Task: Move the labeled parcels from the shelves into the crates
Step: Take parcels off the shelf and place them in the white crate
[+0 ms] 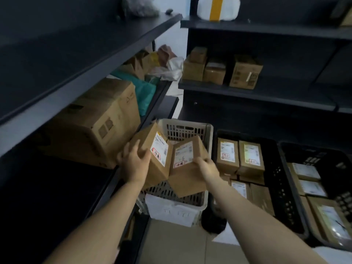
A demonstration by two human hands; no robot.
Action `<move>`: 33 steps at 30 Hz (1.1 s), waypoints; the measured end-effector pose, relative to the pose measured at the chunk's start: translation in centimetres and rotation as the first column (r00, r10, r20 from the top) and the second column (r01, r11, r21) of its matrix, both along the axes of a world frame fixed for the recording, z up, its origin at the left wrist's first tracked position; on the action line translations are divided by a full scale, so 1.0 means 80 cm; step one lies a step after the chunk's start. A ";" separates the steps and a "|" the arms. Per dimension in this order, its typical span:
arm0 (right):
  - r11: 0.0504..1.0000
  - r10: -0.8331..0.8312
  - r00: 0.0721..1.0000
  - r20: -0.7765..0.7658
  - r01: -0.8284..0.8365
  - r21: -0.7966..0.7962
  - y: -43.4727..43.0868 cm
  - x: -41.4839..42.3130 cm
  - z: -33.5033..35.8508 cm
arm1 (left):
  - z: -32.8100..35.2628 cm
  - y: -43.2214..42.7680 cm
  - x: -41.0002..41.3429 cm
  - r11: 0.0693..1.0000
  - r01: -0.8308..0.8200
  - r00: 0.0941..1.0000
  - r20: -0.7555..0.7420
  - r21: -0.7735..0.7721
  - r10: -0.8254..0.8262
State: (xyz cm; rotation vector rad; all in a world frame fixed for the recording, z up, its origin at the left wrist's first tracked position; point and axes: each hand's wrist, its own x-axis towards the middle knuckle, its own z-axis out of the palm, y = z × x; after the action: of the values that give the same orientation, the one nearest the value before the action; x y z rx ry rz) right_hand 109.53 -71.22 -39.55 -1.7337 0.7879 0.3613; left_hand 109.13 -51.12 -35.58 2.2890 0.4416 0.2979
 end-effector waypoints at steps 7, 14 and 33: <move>0.990 -0.078 0.976 -0.201 0.100 0.102 0.027 0.053 -0.141 | -0.099 -0.017 0.080 0.880 0.277 0.960 -0.158 0.385 -0.233; 0.996 -0.085 0.969 -0.233 0.078 -0.039 0.030 0.077 -0.214 | -0.210 -0.046 0.099 0.724 0.413 0.911 -0.256 0.552 -0.324; 0.830 0.296 0.920 -0.255 -0.380 -0.407 0.038 0.070 -0.287 | -0.339 -0.052 0.111 0.921 0.377 0.647 -0.740 0.100 -0.185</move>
State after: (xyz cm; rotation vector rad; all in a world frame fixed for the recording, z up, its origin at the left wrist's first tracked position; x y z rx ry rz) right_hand 115.15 -68.14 -62.52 -2.3191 0.7263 0.6245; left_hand 118.00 -55.31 -62.70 2.6143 0.4258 -0.8001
